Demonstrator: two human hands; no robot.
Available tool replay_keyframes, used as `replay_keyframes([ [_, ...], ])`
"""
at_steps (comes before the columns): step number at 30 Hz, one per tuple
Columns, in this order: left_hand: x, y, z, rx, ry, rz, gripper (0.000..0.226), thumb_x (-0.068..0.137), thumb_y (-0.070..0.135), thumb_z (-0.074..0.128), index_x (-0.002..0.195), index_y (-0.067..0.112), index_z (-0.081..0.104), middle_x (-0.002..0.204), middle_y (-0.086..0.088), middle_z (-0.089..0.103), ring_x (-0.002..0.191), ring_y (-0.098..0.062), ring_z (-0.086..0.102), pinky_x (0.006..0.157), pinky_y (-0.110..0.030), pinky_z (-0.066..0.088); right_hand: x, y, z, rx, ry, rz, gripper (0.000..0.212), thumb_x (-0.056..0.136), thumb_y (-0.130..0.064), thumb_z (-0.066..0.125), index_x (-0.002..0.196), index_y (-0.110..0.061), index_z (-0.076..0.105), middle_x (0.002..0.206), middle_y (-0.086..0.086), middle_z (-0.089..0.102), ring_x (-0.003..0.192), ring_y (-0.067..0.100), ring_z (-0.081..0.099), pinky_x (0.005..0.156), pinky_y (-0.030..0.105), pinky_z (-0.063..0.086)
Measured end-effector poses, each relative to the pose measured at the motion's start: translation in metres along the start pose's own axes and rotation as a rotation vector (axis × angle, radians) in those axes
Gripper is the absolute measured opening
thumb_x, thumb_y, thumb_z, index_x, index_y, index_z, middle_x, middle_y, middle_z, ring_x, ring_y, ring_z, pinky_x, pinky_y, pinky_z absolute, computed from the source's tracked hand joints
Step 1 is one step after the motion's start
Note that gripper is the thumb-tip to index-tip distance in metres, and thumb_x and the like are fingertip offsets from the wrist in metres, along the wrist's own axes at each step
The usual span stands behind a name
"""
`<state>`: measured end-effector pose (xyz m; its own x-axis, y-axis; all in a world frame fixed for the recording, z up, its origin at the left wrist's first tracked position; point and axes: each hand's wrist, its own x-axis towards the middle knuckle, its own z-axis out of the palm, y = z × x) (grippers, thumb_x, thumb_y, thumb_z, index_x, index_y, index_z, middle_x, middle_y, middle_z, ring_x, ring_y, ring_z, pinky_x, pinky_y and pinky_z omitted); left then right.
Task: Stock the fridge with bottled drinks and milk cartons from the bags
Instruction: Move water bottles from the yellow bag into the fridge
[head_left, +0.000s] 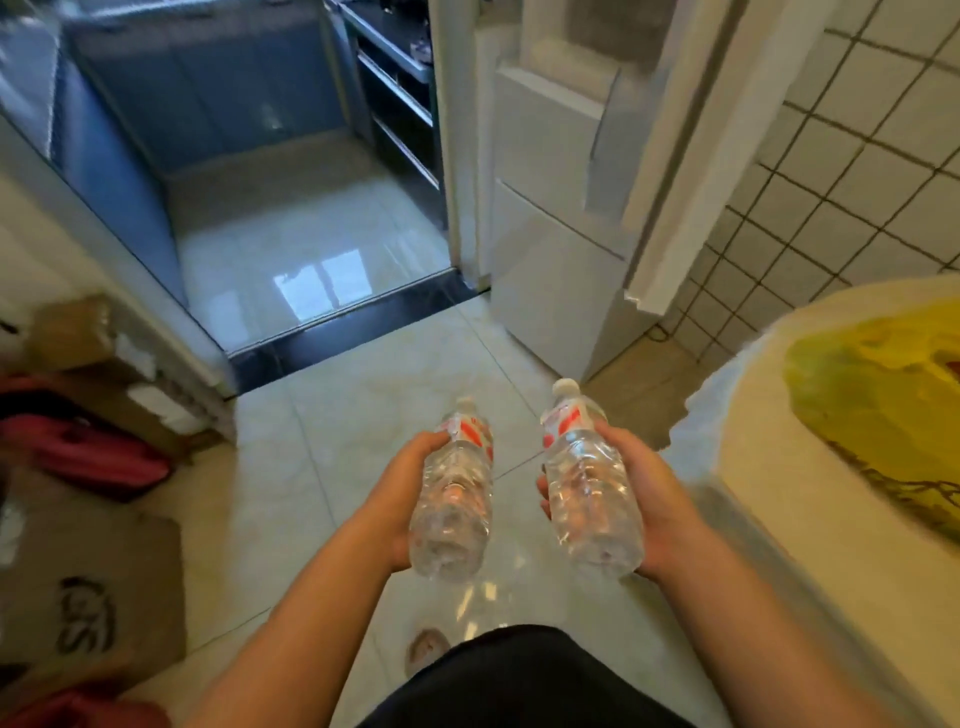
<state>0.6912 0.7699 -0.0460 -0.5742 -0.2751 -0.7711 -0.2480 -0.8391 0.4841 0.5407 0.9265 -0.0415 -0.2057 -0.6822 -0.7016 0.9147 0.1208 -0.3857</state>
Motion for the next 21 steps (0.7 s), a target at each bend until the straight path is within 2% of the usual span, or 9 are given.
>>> replay_keyframes([
  [3,-0.006,0.033,-0.053,-0.051,0.029,0.022,0.042,0.088,0.042,0.055,0.097,0.003,0.065,0.071,-0.013,0.061,0.062,-0.025,0.059,0.064,-0.033,0.048,0.037,0.019,0.053,-0.073,-0.002,0.003,0.059,0.084,-0.043,0.062,0.129,-0.004,0.059,0.088,0.016,0.065,0.077,0.031,0.064,0.073,0.040,0.053],
  [5,-0.010,0.054,-0.083,-0.061,0.044,0.031,0.042,0.088,0.044,0.056,0.099,0.004,0.065,0.071,-0.013,0.062,0.061,-0.024,0.060,0.062,-0.031,0.049,0.057,0.029,0.084,-0.122,-0.007,0.003,0.054,0.084,-0.040,0.062,0.123,-0.002,0.061,0.083,0.015,0.064,0.072,0.027,0.063,0.069,0.036,0.052],
  [7,-0.012,0.072,-0.108,-0.065,0.059,0.036,0.048,0.086,0.047,0.057,0.109,0.004,0.063,0.075,-0.013,0.064,0.065,-0.025,0.062,0.064,-0.032,0.050,0.075,0.036,0.110,-0.156,-0.013,0.001,0.043,0.083,-0.037,0.062,0.109,-0.002,0.064,0.075,0.012,0.062,0.064,0.023,0.059,0.061,0.031,0.050],
  [9,-0.011,0.088,-0.127,-0.072,0.083,0.045,0.055,0.085,0.049,0.057,0.116,0.004,0.061,0.079,-0.014,0.067,0.069,-0.025,0.063,0.068,-0.033,0.050,0.092,0.039,0.131,-0.242,0.011,-0.036,0.044,0.083,-0.037,0.064,0.111,-0.004,0.061,0.076,0.012,0.064,0.062,0.023,0.061,0.060,0.031,0.052],
  [13,0.000,0.119,-0.148,-0.109,0.104,0.105,0.052,0.090,0.048,0.055,0.122,0.007,0.059,0.083,-0.014,0.069,0.074,-0.025,0.064,0.072,-0.036,0.052,0.129,0.035,0.164,-0.388,0.066,-0.167,0.052,0.078,-0.036,0.072,0.119,-0.008,0.059,0.086,0.013,0.068,0.070,0.026,0.067,0.067,0.039,0.053],
  [18,0.033,0.172,-0.156,-0.118,0.125,0.171,0.041,0.093,0.044,0.055,0.118,0.012,0.057,0.092,-0.016,0.069,0.084,-0.029,0.064,0.079,-0.041,0.052,0.177,0.005,0.193,-0.485,0.120,-0.397,0.036,0.085,-0.023,0.069,0.119,-0.016,0.061,0.099,0.016,0.072,0.081,0.031,0.071,0.074,0.045,0.055],
  [21,0.060,0.213,-0.156,-0.050,0.141,0.181,0.041,0.092,0.044,0.058,0.120,0.014,0.055,0.092,-0.015,0.069,0.083,-0.028,0.065,0.079,-0.042,0.054,0.208,-0.024,0.211,-0.547,0.145,-0.486,0.035,0.084,-0.022,0.070,0.118,-0.026,0.060,0.100,0.008,0.072,0.084,0.028,0.072,0.072,0.041,0.057],
])
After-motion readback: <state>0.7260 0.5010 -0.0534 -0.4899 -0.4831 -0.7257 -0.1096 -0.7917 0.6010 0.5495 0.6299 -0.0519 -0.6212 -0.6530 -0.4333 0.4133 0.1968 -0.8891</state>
